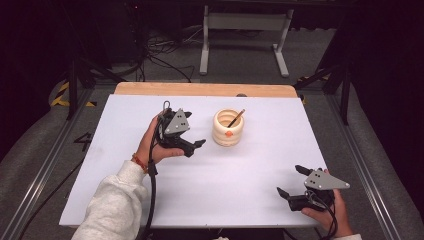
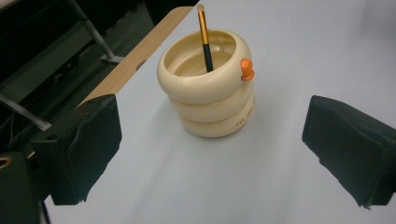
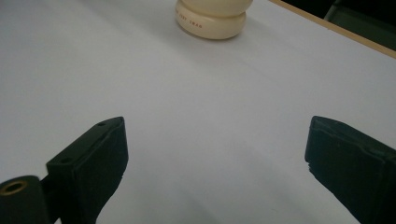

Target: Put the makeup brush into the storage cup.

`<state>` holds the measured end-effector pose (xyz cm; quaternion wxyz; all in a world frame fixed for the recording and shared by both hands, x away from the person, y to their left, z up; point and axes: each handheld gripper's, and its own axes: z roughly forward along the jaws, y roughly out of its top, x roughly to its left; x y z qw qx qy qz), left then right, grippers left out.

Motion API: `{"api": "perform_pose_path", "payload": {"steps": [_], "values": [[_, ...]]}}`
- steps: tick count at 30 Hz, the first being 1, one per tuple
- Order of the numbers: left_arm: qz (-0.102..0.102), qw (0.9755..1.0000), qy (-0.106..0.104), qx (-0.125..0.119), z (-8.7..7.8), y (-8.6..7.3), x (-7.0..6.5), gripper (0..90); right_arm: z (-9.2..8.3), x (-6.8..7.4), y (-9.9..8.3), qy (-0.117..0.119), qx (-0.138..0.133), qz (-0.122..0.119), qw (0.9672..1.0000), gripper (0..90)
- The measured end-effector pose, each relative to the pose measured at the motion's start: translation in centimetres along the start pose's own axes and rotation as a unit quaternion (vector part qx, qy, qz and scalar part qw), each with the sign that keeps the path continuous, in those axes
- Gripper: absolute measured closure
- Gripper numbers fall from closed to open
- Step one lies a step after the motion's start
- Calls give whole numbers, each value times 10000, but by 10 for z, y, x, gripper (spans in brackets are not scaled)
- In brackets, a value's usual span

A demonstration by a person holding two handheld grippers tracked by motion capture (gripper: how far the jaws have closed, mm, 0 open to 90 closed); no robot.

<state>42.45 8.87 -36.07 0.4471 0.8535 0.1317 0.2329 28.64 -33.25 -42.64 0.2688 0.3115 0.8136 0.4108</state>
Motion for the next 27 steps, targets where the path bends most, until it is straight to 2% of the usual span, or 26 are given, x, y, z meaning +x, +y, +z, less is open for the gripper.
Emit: {"api": "perform_pose_path", "payload": {"steps": [16,27], "values": [[93,9997,66,193,-9,-14,-9,54,0,0,0,9,15,-8,10000,66],[193,9995,119,214,-17,-20,-13,54,0,0,0,4,14,-9,10000,65]]}}
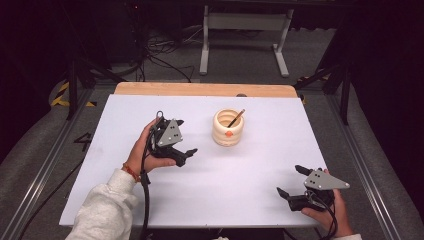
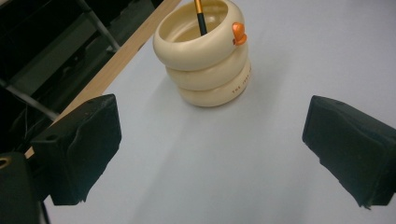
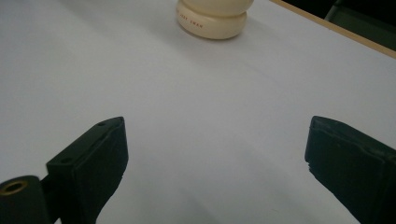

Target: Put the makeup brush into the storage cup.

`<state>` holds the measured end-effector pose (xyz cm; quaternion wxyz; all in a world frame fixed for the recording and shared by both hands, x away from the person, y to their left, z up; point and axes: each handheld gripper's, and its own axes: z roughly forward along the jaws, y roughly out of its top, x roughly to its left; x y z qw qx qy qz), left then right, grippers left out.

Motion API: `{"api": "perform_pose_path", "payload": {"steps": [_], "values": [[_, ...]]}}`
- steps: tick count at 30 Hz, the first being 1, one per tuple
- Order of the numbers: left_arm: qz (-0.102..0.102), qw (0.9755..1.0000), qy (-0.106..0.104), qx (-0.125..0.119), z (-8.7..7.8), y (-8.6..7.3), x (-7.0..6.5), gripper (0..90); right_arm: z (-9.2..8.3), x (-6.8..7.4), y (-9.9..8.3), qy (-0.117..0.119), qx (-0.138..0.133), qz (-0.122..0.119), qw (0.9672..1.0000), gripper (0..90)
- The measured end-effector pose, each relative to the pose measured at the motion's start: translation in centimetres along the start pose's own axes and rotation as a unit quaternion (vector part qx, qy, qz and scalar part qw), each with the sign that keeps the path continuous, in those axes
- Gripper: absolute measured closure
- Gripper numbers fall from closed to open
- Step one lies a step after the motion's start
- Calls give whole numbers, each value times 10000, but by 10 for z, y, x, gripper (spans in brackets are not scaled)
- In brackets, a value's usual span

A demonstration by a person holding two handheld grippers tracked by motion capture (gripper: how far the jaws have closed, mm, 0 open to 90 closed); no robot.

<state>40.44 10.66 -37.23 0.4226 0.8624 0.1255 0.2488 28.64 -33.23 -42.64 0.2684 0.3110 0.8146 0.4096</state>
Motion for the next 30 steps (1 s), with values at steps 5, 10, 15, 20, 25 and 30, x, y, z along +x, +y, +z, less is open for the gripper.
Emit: {"api": "perform_pose_path", "payload": {"steps": [5,10,15,20,25,30], "values": [[8,10000,46,31,-3,-6,-1,53,0,0,0,1,-5,-13,10000,66],[-12,9999,102,82,-8,-12,-2,53,0,1,1,-12,-14,-17,10000,66],[-13,9998,128,121,-12,-19,-4,53,-1,1,1,-34,-48,-20,10000,66],[-90,9998,96,160,-16,-25,-6,52,0,1,1,-29,-42,-13,10000,66],[-29,9997,135,193,-20,-31,-9,53,-1,1,1,-27,-40,-33,10000,67],[20,9997,147,217,-23,-35,-13,53,0,2,1,-22,-41,-40,10000,68]]}}
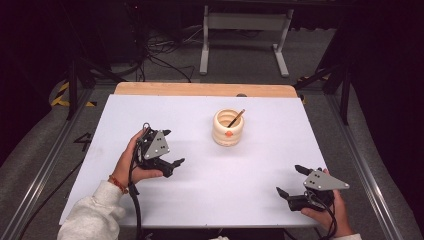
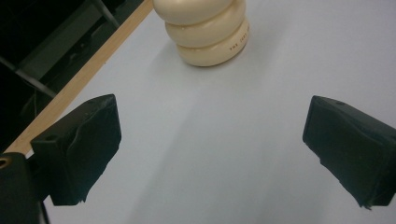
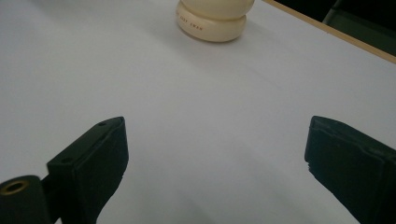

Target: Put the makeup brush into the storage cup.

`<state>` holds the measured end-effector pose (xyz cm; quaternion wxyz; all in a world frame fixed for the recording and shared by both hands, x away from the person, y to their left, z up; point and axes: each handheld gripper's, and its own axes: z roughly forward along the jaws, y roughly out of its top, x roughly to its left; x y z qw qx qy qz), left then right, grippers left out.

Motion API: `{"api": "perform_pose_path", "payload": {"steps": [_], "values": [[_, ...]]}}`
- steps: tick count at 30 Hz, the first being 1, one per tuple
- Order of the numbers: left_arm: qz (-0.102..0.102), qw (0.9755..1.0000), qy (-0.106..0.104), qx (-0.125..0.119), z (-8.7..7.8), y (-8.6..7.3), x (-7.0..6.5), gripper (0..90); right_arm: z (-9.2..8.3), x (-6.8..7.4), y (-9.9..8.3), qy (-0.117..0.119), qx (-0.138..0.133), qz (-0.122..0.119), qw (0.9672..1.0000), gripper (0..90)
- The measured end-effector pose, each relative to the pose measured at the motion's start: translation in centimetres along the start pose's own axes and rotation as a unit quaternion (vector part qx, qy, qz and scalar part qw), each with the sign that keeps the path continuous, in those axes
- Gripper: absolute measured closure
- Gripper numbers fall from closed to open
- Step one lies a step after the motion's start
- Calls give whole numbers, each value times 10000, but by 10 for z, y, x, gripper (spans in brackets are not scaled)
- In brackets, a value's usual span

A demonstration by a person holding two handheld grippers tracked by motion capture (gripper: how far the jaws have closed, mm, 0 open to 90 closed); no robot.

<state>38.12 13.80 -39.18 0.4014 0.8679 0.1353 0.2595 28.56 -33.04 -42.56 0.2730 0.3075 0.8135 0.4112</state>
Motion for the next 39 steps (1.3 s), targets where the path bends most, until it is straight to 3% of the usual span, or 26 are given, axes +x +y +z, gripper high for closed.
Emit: {"api": "perform_pose_path", "payload": {"steps": [6,25,39], "values": [[-49,9999,49,-116,-6,-6,-3,54,0,0,0,2,16,-4,10000,68],[-301,9995,103,65,-20,-36,-4,54,-1,0,0,-27,-19,1,10000,68],[-489,9982,323,130,-37,-56,-10,59,2,2,1,30,4,-36,10000,68]]}}
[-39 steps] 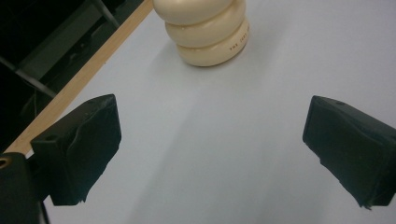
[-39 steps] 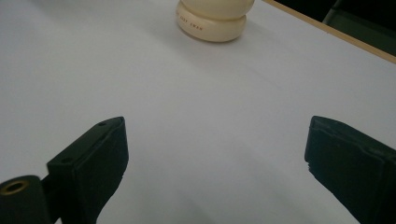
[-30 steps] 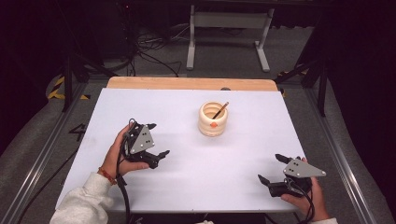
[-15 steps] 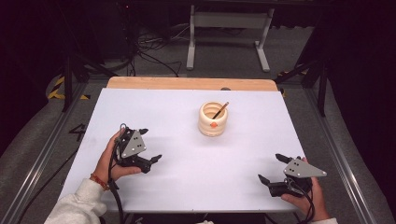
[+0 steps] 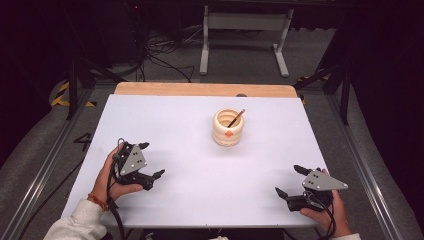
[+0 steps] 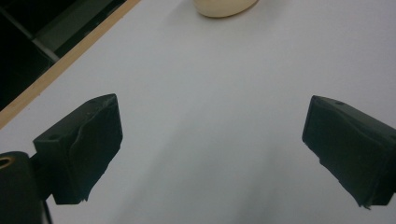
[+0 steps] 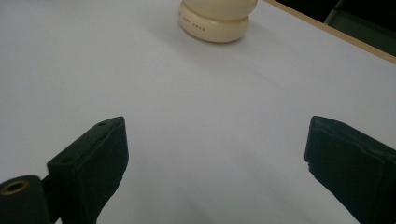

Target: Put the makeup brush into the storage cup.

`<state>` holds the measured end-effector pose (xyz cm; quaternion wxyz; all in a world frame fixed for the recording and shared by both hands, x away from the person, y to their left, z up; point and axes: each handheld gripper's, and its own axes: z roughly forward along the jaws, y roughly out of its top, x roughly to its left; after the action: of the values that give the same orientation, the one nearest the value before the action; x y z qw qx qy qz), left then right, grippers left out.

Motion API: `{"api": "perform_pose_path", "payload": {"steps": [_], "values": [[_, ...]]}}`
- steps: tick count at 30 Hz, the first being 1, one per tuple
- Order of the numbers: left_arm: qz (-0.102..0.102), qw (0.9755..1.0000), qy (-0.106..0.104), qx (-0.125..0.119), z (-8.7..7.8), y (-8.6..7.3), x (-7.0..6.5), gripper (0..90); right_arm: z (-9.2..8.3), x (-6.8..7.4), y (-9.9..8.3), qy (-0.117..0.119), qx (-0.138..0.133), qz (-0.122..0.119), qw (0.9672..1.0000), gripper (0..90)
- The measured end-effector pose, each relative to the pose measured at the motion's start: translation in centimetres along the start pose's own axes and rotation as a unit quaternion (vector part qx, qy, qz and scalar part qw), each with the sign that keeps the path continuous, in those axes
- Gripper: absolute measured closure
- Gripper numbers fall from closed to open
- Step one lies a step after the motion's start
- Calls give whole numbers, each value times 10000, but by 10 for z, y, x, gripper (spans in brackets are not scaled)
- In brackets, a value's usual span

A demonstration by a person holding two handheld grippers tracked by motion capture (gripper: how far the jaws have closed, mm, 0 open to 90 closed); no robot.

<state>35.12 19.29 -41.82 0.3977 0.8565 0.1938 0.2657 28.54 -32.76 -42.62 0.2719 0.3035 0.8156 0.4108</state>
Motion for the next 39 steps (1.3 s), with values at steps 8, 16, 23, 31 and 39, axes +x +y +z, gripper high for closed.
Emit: {"api": "perform_pose_path", "payload": {"steps": [8,16,23,31,39], "values": [[-83,9999,59,137,-10,-17,3,71,1,2,0,61,-1,-63,10000,68],[-283,9995,36,139,-17,-33,6,67,2,3,0,94,27,-96,9999,68],[-498,9987,-17,88,-23,-44,8,65,4,3,0,138,59,-96,9998,68],[-680,9976,-2,146,-30,-55,10,65,4,0,0,119,29,-82,9999,68],[-1193,9926,-215,-20,-38,-74,13,62,3,-2,-1,103,20,-90,9999,68]]}}
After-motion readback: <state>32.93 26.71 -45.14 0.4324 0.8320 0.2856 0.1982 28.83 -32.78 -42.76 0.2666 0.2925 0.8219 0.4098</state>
